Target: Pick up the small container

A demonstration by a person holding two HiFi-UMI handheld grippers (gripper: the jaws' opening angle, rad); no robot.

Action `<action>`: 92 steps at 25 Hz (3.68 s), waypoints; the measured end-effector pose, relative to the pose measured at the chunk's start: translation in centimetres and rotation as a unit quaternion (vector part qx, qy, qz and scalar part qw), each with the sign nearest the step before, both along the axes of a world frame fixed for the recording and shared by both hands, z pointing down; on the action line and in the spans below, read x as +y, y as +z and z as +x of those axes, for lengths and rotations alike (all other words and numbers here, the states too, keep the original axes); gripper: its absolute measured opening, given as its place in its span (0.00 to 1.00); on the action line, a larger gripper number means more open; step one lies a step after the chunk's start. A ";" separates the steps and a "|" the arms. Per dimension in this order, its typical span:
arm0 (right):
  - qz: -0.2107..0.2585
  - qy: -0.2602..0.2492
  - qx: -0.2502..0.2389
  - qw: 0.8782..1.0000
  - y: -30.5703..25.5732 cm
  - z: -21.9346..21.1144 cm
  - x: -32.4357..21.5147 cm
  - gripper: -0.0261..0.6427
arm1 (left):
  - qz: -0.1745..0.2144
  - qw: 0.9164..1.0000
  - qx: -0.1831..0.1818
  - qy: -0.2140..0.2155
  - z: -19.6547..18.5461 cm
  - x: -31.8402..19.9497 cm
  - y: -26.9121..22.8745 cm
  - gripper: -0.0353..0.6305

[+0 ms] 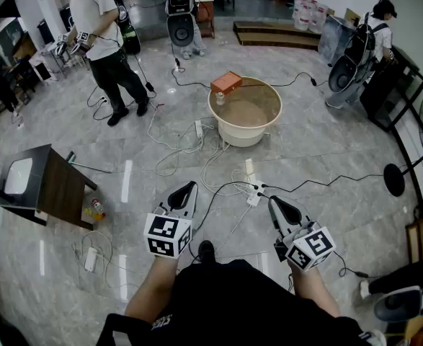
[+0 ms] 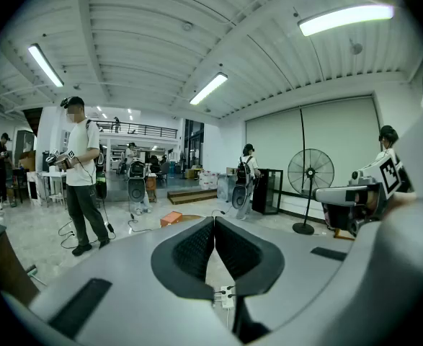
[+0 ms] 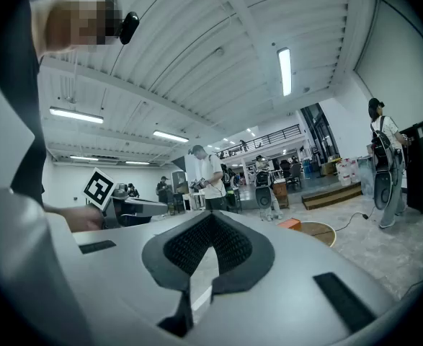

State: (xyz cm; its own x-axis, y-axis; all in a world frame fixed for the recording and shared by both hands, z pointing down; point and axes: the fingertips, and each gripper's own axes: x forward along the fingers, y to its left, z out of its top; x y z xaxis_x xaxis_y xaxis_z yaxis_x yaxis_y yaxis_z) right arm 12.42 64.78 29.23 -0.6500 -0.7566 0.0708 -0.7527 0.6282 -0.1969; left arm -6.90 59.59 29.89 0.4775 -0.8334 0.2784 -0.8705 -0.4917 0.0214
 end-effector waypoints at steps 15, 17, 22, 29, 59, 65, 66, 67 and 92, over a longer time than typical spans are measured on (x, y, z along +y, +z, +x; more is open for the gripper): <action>-0.011 0.017 -0.001 1.000 1.2 0.6 -4.3 0.06 | -0.018 1.000 -0.001 0.008 -0.3 -4.7 1.1 0.08; -0.013 0.012 -0.008 1.000 1.3 0.1 -5.4 0.06 | -0.019 1.000 -0.003 0.011 -0.3 -5.9 1.2 0.08; -0.017 -0.015 -0.029 0.999 0.6 -2.2 -8.9 0.06 | -0.024 1.000 -0.002 0.015 -1.3 -9.3 1.2 0.08; -0.031 -0.015 -0.025 0.999 0.8 -6.6 -13.5 0.06 | -0.026 1.000 0.010 0.009 -6.0 -13.3 1.7 0.08; -0.087 -0.034 0.027 0.995 3.9 -15.5 -24.4 0.06 | -0.017 0.998 0.047 0.029 -13.5 -22.7 4.5 0.08; -0.095 -0.043 0.013 0.994 4.8 -12.8 -29.6 0.06 | -0.013 0.998 0.051 0.031 -10.3 -27.3 4.9 0.08; -0.098 -0.043 0.011 0.994 5.0 -12.2 -30.6 0.06 | -0.006 0.998 0.054 0.032 -9.8 -28.4 4.6 0.08; -0.101 -0.043 0.009 0.994 5.2 -11.6 -31.7 0.06 | -0.002 0.998 0.058 0.032 -9.1 -29.6 4.4 0.08; -0.143 -0.072 -0.048 0.986 5.9 1.9 -51.9 0.06 | -0.071 0.992 0.090 0.057 9.2 -47.9 5.0 0.08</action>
